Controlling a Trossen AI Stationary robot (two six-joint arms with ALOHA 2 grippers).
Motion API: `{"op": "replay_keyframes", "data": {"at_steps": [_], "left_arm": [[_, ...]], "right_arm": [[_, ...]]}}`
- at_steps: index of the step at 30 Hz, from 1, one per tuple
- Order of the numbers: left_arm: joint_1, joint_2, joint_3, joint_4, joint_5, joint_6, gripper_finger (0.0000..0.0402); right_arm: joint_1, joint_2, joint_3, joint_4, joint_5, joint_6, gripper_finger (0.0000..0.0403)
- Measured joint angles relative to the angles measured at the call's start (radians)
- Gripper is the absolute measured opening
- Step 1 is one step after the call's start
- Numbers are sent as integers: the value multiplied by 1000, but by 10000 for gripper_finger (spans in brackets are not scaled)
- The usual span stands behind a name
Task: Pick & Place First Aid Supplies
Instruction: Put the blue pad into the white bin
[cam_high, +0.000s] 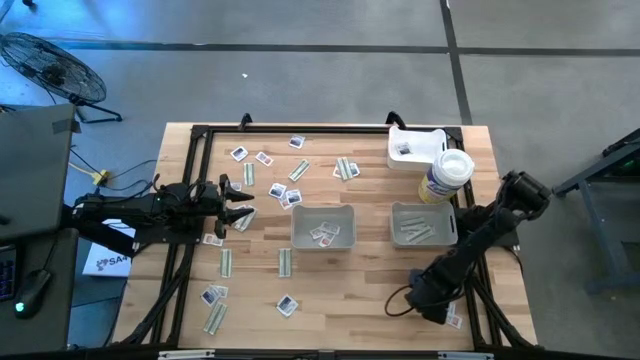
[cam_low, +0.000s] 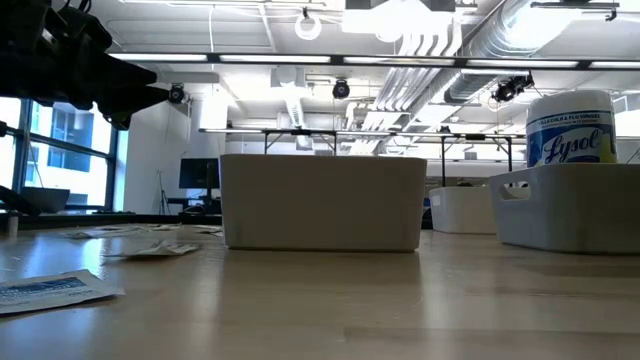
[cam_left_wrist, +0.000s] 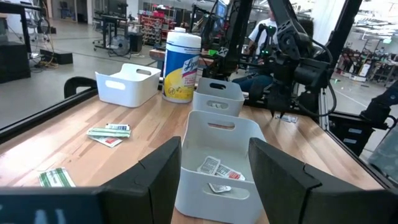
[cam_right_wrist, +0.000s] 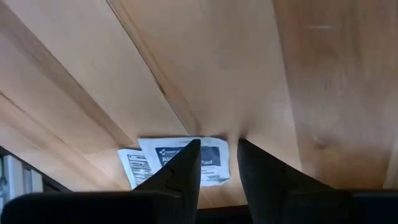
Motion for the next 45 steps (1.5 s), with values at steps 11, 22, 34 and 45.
{"op": "replay_keyframes", "data": {"at_steps": [11,22,34,45], "left_arm": [[0,0,0,0,0,0,186],[0,0,0,0,0,0,186],[0,0,0,0,0,0,186],[0,0,0,0,0,0,186]], "right_arm": [[57,-2,0,-12,99,44,73],[68,0,2,-33,123,108,5],[2,-28,148,-230,235,73,1],[-139,-105,375,-257,714,-132,1]]}}
